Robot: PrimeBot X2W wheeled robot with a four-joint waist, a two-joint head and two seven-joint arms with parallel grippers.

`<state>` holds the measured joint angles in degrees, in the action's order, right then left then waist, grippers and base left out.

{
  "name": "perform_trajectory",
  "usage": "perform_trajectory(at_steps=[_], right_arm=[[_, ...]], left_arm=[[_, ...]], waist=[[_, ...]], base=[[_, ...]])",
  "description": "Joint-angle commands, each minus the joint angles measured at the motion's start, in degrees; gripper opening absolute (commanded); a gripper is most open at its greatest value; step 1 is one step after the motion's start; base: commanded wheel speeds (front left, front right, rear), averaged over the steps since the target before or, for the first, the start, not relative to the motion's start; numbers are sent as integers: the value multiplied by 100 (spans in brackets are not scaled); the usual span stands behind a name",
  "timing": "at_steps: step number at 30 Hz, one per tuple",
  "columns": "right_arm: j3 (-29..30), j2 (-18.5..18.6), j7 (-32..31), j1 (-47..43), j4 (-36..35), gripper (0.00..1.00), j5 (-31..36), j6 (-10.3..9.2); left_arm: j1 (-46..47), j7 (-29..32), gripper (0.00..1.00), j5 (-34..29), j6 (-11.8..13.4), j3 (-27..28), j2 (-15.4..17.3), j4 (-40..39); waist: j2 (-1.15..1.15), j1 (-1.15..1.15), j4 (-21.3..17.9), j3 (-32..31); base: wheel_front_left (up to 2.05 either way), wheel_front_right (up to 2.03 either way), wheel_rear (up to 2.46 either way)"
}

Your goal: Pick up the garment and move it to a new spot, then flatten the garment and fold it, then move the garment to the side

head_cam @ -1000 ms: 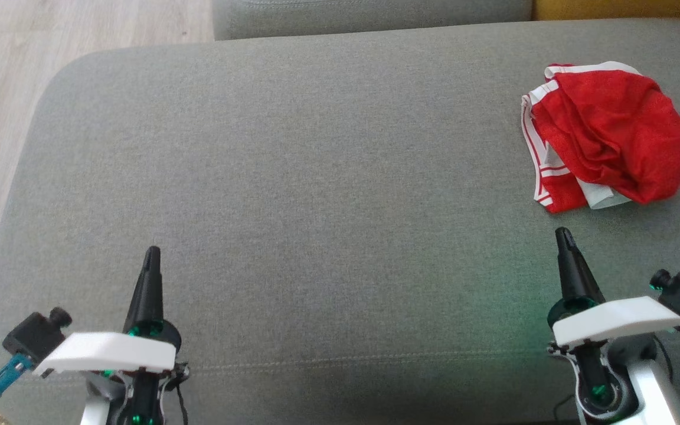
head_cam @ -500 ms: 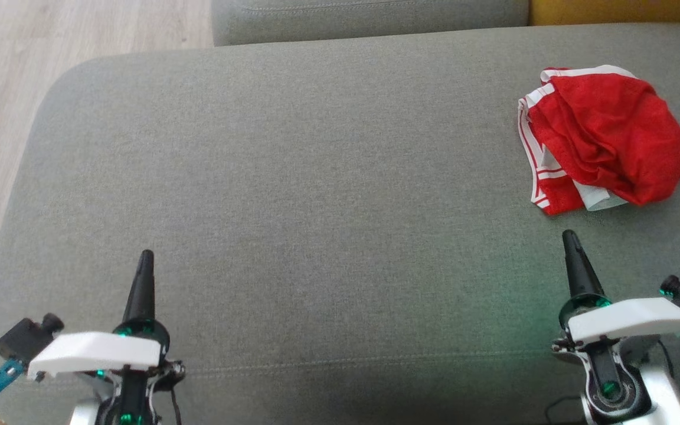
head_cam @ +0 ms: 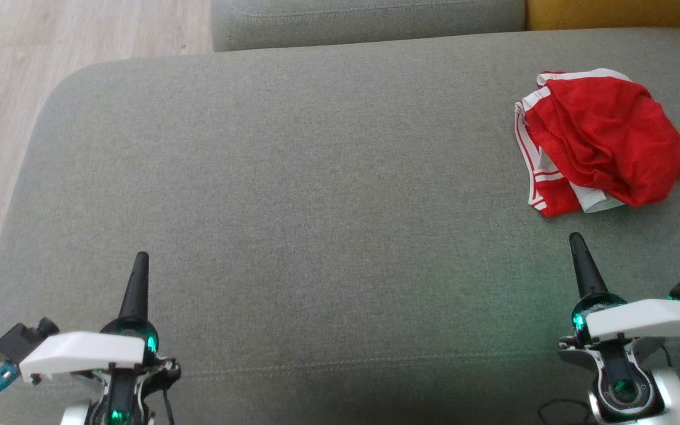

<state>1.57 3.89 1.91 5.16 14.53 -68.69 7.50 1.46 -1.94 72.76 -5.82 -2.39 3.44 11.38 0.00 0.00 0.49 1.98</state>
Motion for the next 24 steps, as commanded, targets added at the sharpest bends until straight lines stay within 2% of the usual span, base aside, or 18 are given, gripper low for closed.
perform_trajectory(at_steps=[1, 24], right_arm=[[-40, 81, -59, 119, -158, 0, -182, 0], [158, 65, -436, 96, -100, 0, -1642, -1]], left_arm=[[314, 46, 0, 151, -48, 215, 108, -139], [401, 423, 0, 1388, -122, 487, 112, 106]], waist=[[0, 0, -2, -7], [0, 0, -31, -115]], base=[[0, 0, 0], [0, 0, 0]])
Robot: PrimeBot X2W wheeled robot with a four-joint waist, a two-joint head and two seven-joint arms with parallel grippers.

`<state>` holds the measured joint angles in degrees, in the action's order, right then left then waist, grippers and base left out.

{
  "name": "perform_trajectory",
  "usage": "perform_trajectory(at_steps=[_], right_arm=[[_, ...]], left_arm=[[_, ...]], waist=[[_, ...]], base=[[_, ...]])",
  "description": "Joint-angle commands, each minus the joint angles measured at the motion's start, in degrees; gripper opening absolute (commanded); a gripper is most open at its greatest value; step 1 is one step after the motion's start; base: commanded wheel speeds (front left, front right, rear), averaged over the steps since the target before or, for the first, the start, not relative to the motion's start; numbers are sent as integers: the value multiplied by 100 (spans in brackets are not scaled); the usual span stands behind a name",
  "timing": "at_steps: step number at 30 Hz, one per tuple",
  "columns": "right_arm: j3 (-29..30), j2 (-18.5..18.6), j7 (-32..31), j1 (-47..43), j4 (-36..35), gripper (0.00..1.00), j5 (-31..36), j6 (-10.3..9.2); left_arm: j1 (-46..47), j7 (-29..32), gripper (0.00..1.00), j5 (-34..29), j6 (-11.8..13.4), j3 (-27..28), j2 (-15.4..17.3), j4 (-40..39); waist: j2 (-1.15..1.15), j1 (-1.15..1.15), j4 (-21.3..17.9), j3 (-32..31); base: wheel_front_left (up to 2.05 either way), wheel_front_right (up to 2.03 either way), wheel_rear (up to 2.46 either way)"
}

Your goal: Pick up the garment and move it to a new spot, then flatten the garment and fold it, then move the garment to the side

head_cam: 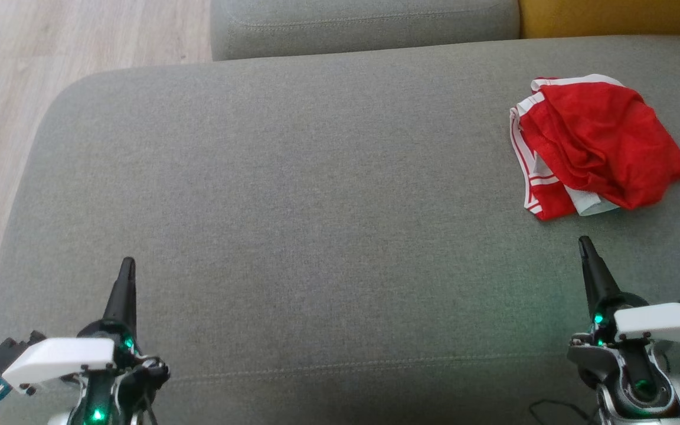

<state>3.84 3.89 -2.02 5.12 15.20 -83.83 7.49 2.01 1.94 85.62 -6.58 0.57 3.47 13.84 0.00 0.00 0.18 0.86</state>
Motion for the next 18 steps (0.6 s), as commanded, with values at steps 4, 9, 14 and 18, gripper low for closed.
perform_trajectory(at_steps=[4, 9, 14, 18], right_arm=[[-32, 61, -113, 97, -156, 0, -393, 0], [15, 56, -200, 92, -142, 0, -723, 0], [58, 50, -278, 88, -131, 0, -1009, 0], [68, 43, -286, 89, -130, 0, -1000, 0]], left_arm=[[361, 104, 0, 326, -60, 243, 110, -95], [381, 192, 0, 605, -77, 307, 110, -39], [398, 270, 0, 847, -91, 365, 108, 10], [399, 278, 0, 838, -91, 375, 100, 10]], waist=[[0, 0, -6, -22], [0, 0, -13, -46], [0, 0, -18, -67], [0, 0, -18, -67]], base=[[0, 0, 0], [0, 0, 0], [0, 0, 0], [0, 0, 0]])
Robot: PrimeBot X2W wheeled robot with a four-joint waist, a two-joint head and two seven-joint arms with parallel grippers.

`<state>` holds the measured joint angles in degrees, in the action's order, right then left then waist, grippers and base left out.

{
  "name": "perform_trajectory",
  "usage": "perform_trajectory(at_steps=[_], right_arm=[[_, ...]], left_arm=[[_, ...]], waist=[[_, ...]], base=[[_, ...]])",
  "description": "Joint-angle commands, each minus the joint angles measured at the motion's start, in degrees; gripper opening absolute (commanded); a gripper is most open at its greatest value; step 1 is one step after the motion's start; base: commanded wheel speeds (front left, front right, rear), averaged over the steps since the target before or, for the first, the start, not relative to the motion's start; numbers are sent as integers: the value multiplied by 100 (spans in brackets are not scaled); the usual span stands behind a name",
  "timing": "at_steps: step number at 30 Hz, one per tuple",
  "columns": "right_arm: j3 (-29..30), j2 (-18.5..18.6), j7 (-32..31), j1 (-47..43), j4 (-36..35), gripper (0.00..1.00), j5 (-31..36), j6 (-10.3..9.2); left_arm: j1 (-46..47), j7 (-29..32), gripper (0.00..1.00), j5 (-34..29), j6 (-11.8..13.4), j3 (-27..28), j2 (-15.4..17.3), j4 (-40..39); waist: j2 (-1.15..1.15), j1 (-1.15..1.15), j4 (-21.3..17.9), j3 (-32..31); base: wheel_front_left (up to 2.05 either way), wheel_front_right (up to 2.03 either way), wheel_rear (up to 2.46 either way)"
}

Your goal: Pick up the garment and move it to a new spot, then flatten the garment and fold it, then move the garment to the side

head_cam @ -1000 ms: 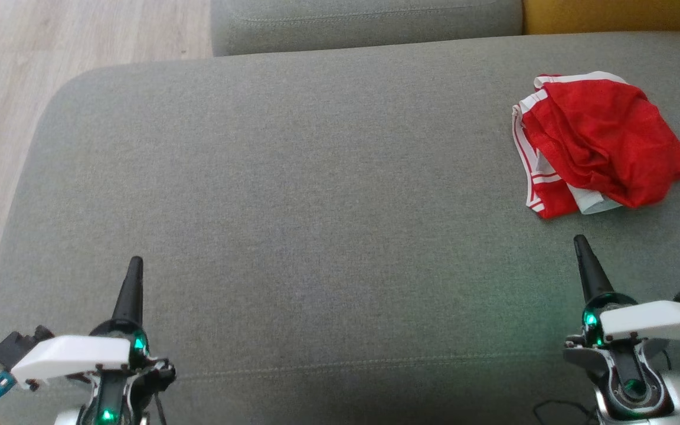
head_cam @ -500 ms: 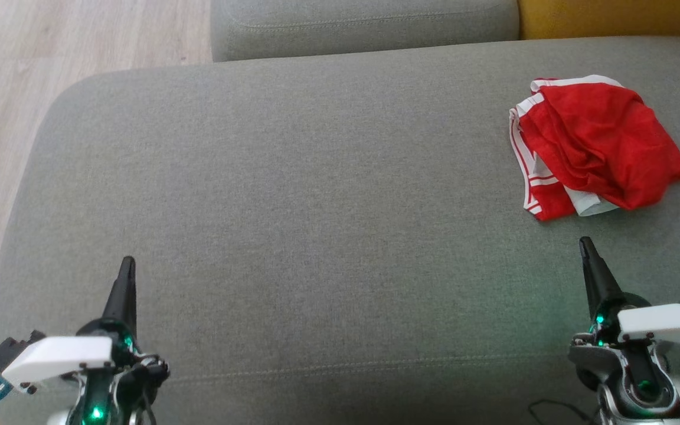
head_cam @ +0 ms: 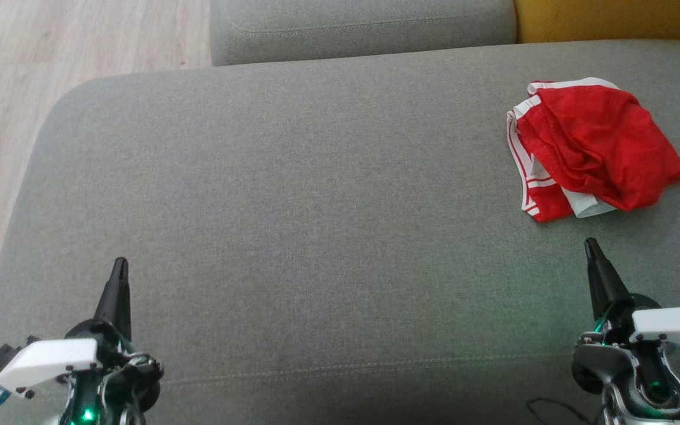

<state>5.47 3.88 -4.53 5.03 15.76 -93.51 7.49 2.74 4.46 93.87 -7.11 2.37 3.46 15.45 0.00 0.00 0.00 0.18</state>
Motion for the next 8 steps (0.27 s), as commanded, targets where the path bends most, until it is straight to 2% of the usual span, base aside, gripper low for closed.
perform_trajectory(at_steps=[1, 8], right_arm=[[-93, 43, -36, 97, -186, 0, -30, 0], [-76, 31, -50, 98, -185, 0, -17, 0]], left_arm=[[327, 29, 0, 10, -37, 198, 99, -151], [328, 43, 0, -4, -37, 215, 87, -150]], waist=[[0, 0, 0, 1], [0, 0, 0, 1]], base=[[0, 0, 0], [0, 0, 0]])
